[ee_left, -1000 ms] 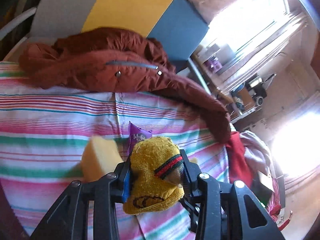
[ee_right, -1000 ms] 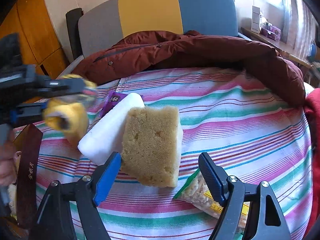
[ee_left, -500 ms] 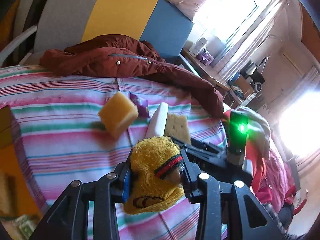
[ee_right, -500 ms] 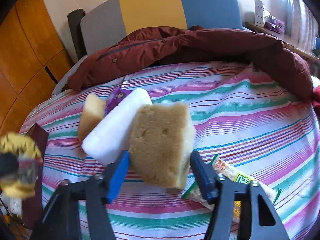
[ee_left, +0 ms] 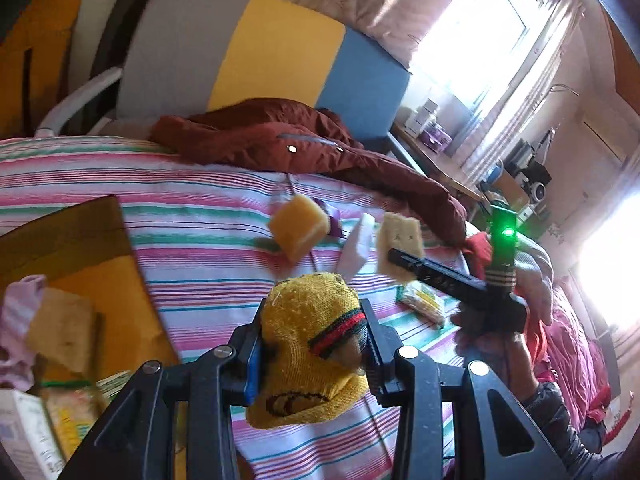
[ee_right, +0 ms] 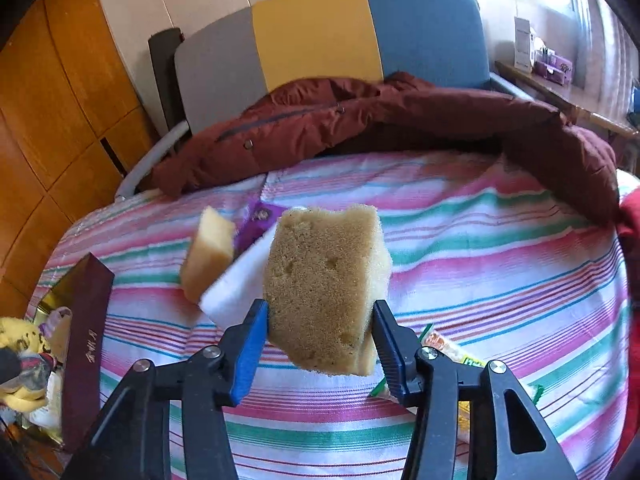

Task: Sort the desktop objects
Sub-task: 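Carry brown sponge and yellow toy over gold tray with both tools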

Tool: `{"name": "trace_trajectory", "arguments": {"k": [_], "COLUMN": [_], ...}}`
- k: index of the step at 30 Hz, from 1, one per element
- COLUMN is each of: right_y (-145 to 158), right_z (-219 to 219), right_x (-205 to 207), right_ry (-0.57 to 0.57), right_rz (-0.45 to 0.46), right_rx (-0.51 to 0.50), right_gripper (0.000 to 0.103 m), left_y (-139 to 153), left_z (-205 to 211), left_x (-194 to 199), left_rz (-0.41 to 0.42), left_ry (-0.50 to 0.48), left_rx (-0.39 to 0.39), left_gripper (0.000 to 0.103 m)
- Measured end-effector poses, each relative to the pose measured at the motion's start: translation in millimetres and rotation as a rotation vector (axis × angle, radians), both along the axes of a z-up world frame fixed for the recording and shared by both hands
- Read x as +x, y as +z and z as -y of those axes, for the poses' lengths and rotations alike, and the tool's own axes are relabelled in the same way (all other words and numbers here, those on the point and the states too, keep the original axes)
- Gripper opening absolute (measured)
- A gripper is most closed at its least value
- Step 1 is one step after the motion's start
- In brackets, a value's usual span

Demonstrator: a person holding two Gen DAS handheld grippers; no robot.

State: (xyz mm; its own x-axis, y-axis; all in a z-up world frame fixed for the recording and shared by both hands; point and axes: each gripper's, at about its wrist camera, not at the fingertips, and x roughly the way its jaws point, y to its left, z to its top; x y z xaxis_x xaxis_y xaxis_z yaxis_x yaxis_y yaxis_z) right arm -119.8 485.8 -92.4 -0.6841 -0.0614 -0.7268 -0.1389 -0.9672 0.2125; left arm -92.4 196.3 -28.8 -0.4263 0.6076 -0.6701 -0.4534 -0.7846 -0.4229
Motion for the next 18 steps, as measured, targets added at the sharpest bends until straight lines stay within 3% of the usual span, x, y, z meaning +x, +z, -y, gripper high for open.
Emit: {"name": "trace_trajectory", "arguments": {"k": [10, 18], "right_y": [47, 78], "right_z": [8, 64], "right_x": [18, 31], "right_ry": [0.017, 0.156], "right_rz": [-0.116, -0.15], "right_rx": [-0.015, -0.046], "right_gripper": [0.052, 0.052], "left_y": [20, 19], "left_z": [74, 146], "left_x": [19, 21], "left_rz": [-0.071, -0.066], "left_ry": [0.146, 0.306], "left_rx": [-0.021, -0.003], "left_gripper": [0.04, 0.04]}}
